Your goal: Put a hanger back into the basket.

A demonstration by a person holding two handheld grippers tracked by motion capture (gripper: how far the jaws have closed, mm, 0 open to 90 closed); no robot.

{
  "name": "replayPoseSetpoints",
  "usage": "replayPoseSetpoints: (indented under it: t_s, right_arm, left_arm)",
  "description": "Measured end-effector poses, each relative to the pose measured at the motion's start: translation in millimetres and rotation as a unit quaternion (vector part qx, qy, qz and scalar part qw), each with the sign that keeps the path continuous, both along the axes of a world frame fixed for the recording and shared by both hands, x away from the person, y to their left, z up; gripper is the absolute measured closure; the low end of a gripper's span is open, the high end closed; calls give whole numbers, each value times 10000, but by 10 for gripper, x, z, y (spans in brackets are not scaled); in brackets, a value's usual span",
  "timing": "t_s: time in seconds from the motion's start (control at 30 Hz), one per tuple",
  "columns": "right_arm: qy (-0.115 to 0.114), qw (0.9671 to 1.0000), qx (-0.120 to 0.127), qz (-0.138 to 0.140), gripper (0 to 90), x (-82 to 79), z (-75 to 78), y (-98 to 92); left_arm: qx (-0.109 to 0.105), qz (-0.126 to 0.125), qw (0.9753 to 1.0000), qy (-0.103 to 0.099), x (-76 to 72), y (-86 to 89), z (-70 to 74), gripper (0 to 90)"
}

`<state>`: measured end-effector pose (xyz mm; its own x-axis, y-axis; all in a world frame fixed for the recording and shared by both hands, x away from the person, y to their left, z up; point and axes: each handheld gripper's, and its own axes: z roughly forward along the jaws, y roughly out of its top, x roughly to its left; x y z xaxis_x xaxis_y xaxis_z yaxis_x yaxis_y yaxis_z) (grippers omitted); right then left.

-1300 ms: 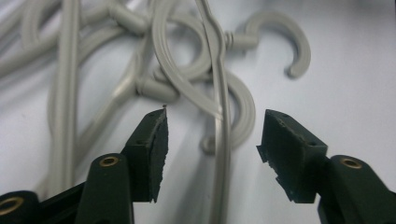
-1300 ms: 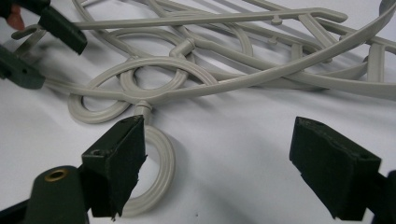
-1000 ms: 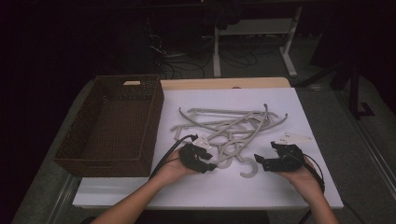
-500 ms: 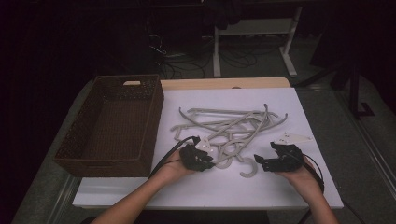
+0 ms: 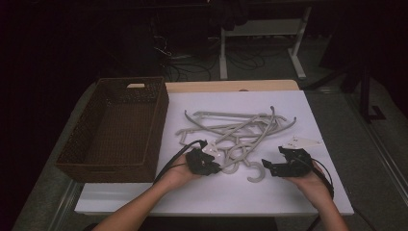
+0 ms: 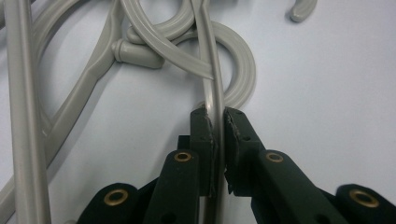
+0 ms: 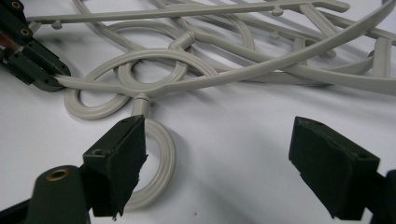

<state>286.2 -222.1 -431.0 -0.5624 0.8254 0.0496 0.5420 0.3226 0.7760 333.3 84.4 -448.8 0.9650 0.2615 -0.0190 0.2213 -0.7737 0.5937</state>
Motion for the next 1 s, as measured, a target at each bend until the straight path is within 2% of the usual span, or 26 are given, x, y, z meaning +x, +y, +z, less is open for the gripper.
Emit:
replayPoseSetpoints:
  t_s: [0.03, 0.13, 0.2, 0.5, 0.53, 0.77, 1.0]
  right_arm:
    - [-24, 10000, 4, -12, 186, -2, 4, -8]
    - [-77, 9999, 49, -68, 187, -5, 21, -38]
    - [-102, 9999, 65, -104, 187, -6, 31, -60]
    - [-216, 9992, 157, -296, 186, -19, 73, -148]
    - [-221, 9991, 162, -309, 187, -20, 75, -158]
    - [-243, 9989, 204, -348, 184, -28, 84, -185]
    - [-174, 9994, 170, -232, 180, -20, 53, -129]
  left_arm:
    - [3, 4, 10000, -11, -5, -2, 3, 832]
    - [-69, 29, 9999, 122, 0, 10, 18, 832]
    - [-70, 38, 9999, 111, -3, 19, 39, 832]
    - [-383, 179, 9990, 121, 8, 109, 213, 832]
    - [-500, 254, 9983, 135, 20, 145, 276, 832]
    - [-637, 520, 9965, 156, 66, 233, 503, 831]
    - [-751, 672, 9948, 116, 103, 272, 883, 831]
